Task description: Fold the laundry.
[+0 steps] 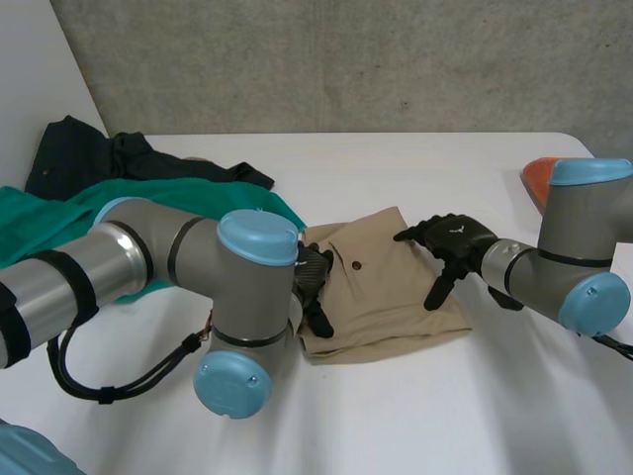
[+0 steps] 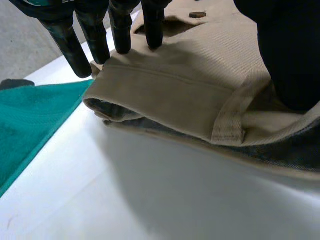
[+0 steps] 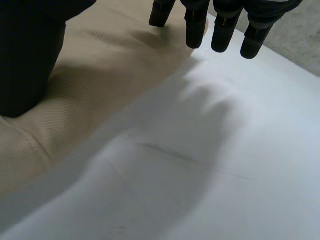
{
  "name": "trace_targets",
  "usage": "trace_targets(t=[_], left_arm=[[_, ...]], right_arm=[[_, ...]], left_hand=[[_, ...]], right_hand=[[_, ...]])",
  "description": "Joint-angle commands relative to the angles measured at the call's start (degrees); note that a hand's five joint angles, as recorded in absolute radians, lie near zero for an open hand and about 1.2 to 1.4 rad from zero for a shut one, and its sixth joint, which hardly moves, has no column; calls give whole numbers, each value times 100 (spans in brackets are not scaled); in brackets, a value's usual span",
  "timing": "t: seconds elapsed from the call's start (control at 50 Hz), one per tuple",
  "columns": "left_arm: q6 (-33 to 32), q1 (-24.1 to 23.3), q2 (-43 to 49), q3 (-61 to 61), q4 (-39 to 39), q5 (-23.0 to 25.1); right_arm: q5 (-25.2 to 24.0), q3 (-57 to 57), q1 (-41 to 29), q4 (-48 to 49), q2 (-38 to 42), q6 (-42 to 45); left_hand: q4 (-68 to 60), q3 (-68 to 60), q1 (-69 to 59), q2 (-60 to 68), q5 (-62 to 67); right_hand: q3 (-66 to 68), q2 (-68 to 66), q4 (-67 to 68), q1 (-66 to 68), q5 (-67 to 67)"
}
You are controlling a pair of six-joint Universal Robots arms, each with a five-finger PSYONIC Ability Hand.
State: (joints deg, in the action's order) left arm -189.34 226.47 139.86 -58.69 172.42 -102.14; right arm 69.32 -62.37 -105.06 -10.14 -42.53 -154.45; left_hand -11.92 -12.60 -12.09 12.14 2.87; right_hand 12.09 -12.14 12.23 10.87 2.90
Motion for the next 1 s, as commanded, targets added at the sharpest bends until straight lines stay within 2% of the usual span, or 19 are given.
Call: trace_targets(t=[0.02,0.14,0.26,0.28,0.36,0.44,0.52,0.7,0.82,0.96,1.0], left_arm=[[-50,90,-309,68,-42,168],[-85,319,-907,68,28,580],[-42,653,-1504,182,336,1739],[-33,697,-1566,217,345,1933],[20,846,-1672,445,318,2959],[90,873,-1664,551,178,3655],[99,873,-1611,578,81,3885],[108,803,-1523,569,99,3886],[108,811,-1514,569,99,3877],[108,820,-1532,569,125,3886],[108,829,-1532,569,134,3877]], right_arm=[[99,-222,-41,39,-685,266],[99,-1153,-50,793,-1530,249],[99,-2628,-278,1813,-2417,284],[99,-3144,-383,2127,-2679,336],[99,-4254,-568,2928,-2857,337],[99,-4959,-735,3746,-2796,346],[152,-5180,-937,4397,-2647,337],[573,-4601,-1166,5443,-1496,460],[644,-4205,-1184,5725,-1214,548],[583,-3695,-1271,5743,-959,486],[618,-3440,-1298,5682,-784,495]], left_hand=[[-31,36,-14,9,-63],[86,154,104,-109,-181],[-14,54,3,-9,-81],[-64,3,-47,42,-30],[-149,-81,-132,127,54],[-149,-81,-132,127,54],[-149,-81,-132,127,54],[-132,-64,-115,110,38],[-132,-64,-115,110,38],[-149,-81,-132,127,54],[-149,-81,-132,127,54]], right_hand=[[-209,214,-223,-87,-290],[-209,214,-223,-87,-290],[-209,214,-223,-87,-290],[-209,214,-223,-87,-290],[-209,214,-223,-87,-290],[-209,214,-223,-87,-290],[-209,214,-223,-87,-290],[-209,214,-223,-87,-290],[-136,140,-149,-13,-216],[1008,-1003,994,1130,927],[2401,-2396,2387,2523,2320]])
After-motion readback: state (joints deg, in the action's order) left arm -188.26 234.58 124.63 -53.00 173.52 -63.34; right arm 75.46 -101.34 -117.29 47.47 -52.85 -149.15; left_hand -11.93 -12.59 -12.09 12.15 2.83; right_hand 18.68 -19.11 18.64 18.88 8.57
